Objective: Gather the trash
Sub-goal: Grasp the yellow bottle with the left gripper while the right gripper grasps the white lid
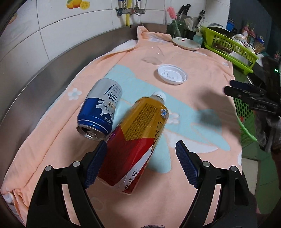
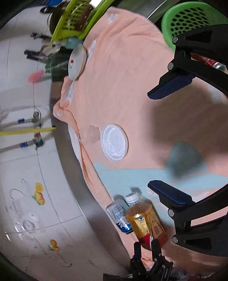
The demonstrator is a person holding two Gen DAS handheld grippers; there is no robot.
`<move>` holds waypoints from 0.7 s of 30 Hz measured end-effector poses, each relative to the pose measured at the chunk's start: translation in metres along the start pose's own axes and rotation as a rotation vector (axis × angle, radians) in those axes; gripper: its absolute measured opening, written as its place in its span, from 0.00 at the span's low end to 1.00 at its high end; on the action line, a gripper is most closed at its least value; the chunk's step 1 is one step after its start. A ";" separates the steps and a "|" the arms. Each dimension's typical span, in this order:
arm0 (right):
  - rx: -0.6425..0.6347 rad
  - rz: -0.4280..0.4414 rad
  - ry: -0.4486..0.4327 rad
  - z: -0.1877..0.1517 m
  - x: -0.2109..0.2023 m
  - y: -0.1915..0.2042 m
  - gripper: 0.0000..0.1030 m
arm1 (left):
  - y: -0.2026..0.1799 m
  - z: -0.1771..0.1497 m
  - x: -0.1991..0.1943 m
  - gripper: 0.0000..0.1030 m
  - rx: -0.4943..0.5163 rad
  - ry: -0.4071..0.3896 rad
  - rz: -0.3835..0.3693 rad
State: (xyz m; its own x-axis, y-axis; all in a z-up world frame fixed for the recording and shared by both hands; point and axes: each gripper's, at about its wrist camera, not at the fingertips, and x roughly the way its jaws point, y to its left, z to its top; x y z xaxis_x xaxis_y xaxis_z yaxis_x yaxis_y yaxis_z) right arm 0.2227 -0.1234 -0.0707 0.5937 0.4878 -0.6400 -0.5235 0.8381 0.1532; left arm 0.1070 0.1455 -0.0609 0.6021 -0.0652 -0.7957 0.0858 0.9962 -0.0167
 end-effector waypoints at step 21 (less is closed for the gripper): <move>-0.094 0.028 0.192 0.048 0.129 0.004 0.90 | 0.013 0.001 0.015 0.78 0.032 0.034 -0.011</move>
State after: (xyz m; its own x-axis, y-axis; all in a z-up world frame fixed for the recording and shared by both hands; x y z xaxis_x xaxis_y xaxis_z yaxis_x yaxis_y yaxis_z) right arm 0.3267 -0.0450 -0.1165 0.4552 0.4474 -0.7698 -0.5981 0.7941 0.1079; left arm 0.1177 0.1570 -0.0725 0.5734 -0.0736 -0.8160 0.1181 0.9930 -0.0066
